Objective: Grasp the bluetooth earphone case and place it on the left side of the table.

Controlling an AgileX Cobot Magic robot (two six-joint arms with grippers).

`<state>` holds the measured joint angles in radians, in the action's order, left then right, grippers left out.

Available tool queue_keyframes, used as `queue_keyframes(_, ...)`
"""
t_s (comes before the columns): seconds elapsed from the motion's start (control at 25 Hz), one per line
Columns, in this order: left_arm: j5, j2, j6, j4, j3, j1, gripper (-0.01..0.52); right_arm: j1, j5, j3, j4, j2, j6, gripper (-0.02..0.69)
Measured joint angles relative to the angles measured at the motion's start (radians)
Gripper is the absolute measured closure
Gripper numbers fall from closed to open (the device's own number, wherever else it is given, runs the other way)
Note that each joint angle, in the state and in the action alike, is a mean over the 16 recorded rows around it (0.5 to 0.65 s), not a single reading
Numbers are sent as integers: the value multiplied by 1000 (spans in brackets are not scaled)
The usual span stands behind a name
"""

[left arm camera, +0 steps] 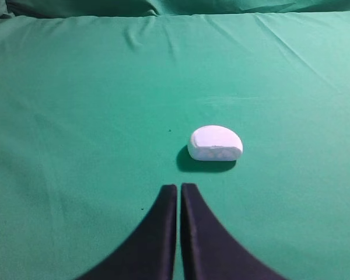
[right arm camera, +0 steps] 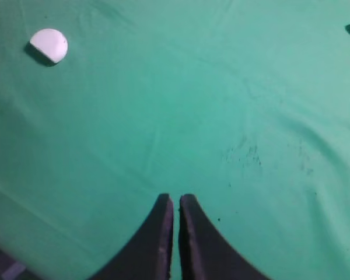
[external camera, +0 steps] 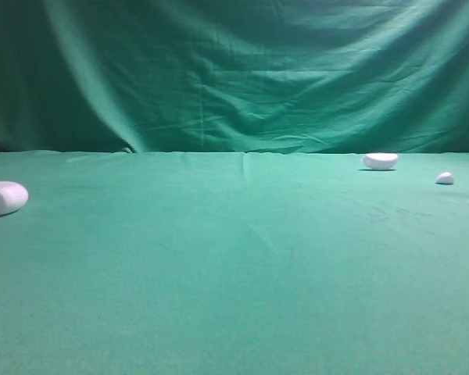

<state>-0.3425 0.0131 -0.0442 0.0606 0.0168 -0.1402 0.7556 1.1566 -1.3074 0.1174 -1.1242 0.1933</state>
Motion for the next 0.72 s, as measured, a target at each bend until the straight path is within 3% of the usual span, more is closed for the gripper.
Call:
queue_keyframes(0.36, 0, 0, 0, 0, 0, 0, 514, 0, -224, 397, -60, 357, 30, 665)
queue_keyframes(0.72, 0, 0, 0, 0, 0, 0, 514, -2, -293, 520, -112, 510, -61, 665)
